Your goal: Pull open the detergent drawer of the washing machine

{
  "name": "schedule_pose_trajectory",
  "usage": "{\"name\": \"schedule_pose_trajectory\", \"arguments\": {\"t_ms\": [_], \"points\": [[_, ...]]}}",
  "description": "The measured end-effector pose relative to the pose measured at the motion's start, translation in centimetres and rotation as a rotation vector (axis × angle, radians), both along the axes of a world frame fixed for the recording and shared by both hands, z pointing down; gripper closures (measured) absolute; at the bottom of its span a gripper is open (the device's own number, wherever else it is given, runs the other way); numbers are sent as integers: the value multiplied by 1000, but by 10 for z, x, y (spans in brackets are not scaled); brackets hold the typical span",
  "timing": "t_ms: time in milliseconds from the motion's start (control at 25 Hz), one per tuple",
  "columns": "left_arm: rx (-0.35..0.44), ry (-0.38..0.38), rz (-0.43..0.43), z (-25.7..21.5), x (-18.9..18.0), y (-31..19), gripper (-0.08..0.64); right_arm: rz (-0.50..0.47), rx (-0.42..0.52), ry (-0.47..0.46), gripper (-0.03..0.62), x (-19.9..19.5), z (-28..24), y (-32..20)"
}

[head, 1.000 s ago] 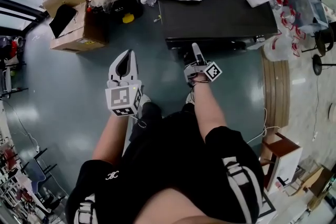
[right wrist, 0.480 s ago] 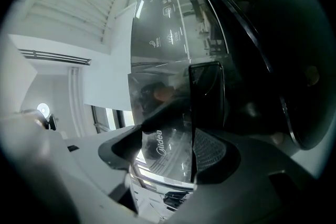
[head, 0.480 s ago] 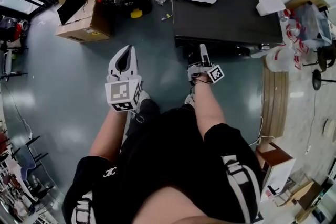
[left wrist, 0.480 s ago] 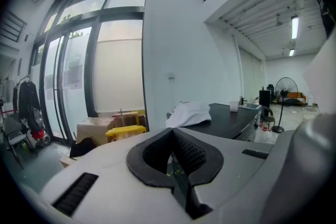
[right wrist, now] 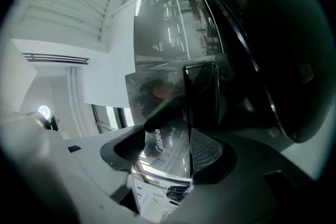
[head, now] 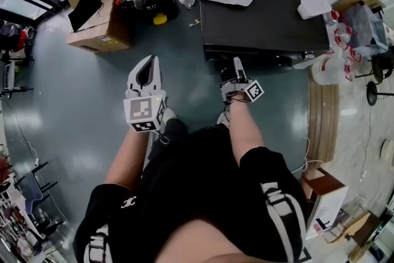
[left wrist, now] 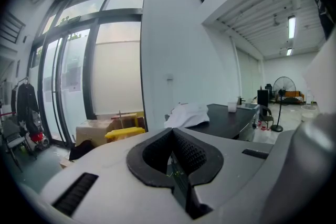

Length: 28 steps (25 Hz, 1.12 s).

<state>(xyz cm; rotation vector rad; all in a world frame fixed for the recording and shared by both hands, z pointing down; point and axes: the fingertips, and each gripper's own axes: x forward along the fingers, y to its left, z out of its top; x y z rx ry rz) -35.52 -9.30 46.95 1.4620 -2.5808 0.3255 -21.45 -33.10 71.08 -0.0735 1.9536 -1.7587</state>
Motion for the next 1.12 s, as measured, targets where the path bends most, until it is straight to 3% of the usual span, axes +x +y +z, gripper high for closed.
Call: {"name": "schedule_pose_trajectory", "arguments": {"t_ms": [440, 560, 920, 1120], "points": [[12, 47, 64, 11, 3, -8, 558, -32, 6, -11, 339, 42, 7, 47], [31, 69, 125, 10, 5, -20, 558, -19, 7, 1, 339, 54, 6, 57], [24, 61, 351, 8, -10, -22, 558, 224, -6, 7, 344, 105, 10, 96], [23, 69, 461, 6, -9, -31, 558, 331, -11, 16, 357, 112, 7, 107]]}}
